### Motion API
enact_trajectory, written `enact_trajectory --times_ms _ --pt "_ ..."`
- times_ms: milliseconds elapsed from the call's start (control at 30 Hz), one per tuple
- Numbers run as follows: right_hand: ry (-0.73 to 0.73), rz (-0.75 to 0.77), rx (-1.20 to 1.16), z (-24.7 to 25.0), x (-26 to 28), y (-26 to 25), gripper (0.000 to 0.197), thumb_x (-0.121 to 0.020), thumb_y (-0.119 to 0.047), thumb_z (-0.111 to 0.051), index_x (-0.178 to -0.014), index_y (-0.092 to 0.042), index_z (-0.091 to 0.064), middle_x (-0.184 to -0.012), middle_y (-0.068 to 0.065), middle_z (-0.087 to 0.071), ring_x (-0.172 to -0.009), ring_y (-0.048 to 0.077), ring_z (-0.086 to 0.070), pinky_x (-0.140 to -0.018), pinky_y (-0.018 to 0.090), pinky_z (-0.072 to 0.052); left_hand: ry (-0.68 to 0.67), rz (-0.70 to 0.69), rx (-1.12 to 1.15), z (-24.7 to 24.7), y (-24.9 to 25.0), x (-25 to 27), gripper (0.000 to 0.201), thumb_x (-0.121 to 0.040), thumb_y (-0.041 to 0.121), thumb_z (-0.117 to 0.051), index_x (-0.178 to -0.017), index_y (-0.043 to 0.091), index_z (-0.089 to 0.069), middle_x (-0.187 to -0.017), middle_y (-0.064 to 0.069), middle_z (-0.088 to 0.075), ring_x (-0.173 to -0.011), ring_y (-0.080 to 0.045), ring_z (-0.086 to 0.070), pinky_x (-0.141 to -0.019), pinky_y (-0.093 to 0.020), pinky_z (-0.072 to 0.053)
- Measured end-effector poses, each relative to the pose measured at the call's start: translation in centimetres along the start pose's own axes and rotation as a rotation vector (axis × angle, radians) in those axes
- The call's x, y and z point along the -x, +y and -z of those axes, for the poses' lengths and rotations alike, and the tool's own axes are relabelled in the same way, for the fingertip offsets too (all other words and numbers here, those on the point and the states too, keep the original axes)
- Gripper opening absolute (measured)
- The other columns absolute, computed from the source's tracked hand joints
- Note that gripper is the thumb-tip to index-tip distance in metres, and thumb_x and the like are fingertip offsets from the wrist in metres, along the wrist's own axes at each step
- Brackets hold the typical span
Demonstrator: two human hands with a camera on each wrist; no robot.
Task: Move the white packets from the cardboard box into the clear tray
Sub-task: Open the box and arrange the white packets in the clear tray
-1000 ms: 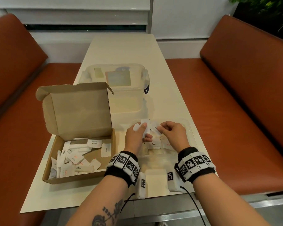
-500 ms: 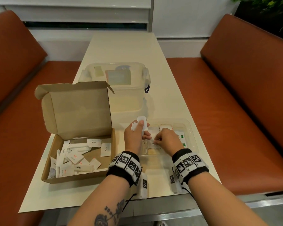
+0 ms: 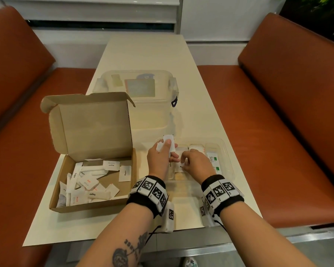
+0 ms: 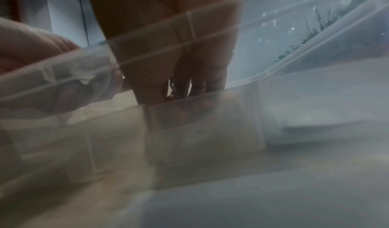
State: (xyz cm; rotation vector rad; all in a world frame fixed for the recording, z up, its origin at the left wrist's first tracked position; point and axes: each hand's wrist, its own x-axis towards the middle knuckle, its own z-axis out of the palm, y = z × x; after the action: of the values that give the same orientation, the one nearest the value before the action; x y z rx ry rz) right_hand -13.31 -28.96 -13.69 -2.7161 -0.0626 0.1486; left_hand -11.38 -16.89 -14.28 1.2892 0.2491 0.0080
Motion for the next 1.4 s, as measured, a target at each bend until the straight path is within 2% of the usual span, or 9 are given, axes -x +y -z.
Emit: enact_trajectory --times_ms 233,367,533,633,733,967,1067,1267,1400 --pt "0.008 -0.011 -0.006 -0.1 -0.1 0.0 0.011 -0.082 -0.01 -0.063 -0.092 -0.013 -0.063 -0.09 -0.001 -0.05 -0.081 0.018 -0.053 -0.066 0.023 -0.035 -0.017 -0.005 -0.023 0.0 0.1 0.1 0.012 -0.095 0.017 -0.053 -0.09 0.012 -0.063 -0.077 -0.007 -0.07 -0.048 -0.016 -0.058 -0.044 -0.024 -0.05" --pt "0.025 -0.017 -0.049 -0.1 0.0 0.2 0.012 -0.083 -0.013 -0.063 -0.095 -0.014 -0.063 -0.088 0.0 -0.053 -0.079 0.017 -0.052 -0.067 0.024 -0.036 -0.03 0.006 -0.092 0.3 -0.1 0.3 0.013 -0.093 0.022 -0.057 -0.082 0.016 -0.064 -0.053 -0.002 -0.064 -0.041 -0.016 -0.057 -0.047 -0.027 -0.051" --pt "0.325 -0.102 -0.541 1.1 0.1 0.2 0.013 -0.093 -0.022 -0.056 -0.09 -0.015 -0.066 -0.078 -0.003 -0.063 -0.071 0.01 -0.055 -0.066 0.021 -0.043 -0.037 0.063 -0.111 0.3 0.1 0.2 0.009 -0.086 0.023 -0.067 -0.079 0.018 -0.064 -0.047 0.003 -0.059 -0.04 -0.018 -0.053 -0.051 -0.032 -0.047" --pt "0.307 -0.117 -0.768 2.0 0.1 -0.4 0.01 -0.093 -0.026 -0.057 -0.087 -0.023 -0.064 -0.079 -0.007 -0.068 -0.069 0.006 -0.06 -0.064 0.02 -0.049 -0.055 0.064 -0.131 0.2 0.1 0.1 0.008 -0.083 0.024 -0.07 -0.08 0.018 -0.065 -0.046 0.001 -0.059 -0.039 -0.017 -0.052 -0.044 -0.026 -0.045" --pt "0.253 -0.113 -0.895 2.4 -0.1 -0.7 0.003 -0.088 -0.021 -0.065 -0.089 -0.018 -0.065 -0.078 -0.003 -0.069 -0.066 0.004 -0.062 -0.057 0.016 -0.05 -0.089 0.067 -0.128 0.2 0.2 0.2 0.012 -0.084 0.024 -0.07 -0.08 0.014 -0.065 -0.046 0.001 -0.058 -0.039 -0.017 -0.051 -0.042 -0.025 -0.043" --pt "0.259 -0.139 -0.867 2.6 -0.5 -0.4 0.006 -0.089 -0.012 -0.061 -0.083 -0.013 -0.06 -0.072 0.001 -0.066 -0.065 0.009 -0.06 -0.06 0.019 -0.048 -0.057 0.037 -0.103 0.1 0.4 0.2 0.025 -0.094 0.035 -0.054 -0.09 0.013 -0.065 -0.049 -0.005 -0.059 -0.037 -0.016 -0.052 -0.038 -0.02 -0.042" --pt "0.286 -0.119 -0.721 2.8 -0.6 0.2 0.006 -0.09 -0.014 -0.059 -0.084 -0.016 -0.058 -0.07 0.0 -0.06 -0.062 0.009 -0.052 -0.055 0.008 -0.04 -0.052 -0.003 -0.119 0.0 0.3 0.1 0.021 -0.094 0.029 -0.054 -0.086 0.014 -0.068 -0.064 -0.002 -0.062 -0.042 -0.014 -0.051 -0.04 -0.022 -0.039" --pt "0.246 -0.065 -0.602 3.0 -0.4 0.2 0.006 -0.089 -0.013 -0.06 -0.084 -0.016 -0.061 -0.071 -0.001 -0.059 -0.062 0.006 -0.049 -0.057 0.006 -0.039 -0.061 -0.032 -0.275 0.1 -0.3 0.0 0.011 -0.086 0.02 -0.067 -0.075 0.021 -0.066 -0.044 0.01 -0.048 -0.04 -0.007 -0.041 -0.044 -0.018 -0.035" --pt "0.176 -0.036 -0.589 3.3 -0.5 -0.2 0.015 -0.086 -0.019 -0.067 -0.101 -0.019 -0.064 -0.084 -0.005 -0.06 -0.068 0.009 -0.052 -0.061 0.009 -0.042 -0.09 -0.065 -0.31 0.2 -0.3 0.1 0.018 -0.085 0.019 -0.068 -0.068 0.02 -0.064 -0.046 0.007 -0.047 -0.043 -0.01 -0.04 -0.049 -0.023 -0.034"
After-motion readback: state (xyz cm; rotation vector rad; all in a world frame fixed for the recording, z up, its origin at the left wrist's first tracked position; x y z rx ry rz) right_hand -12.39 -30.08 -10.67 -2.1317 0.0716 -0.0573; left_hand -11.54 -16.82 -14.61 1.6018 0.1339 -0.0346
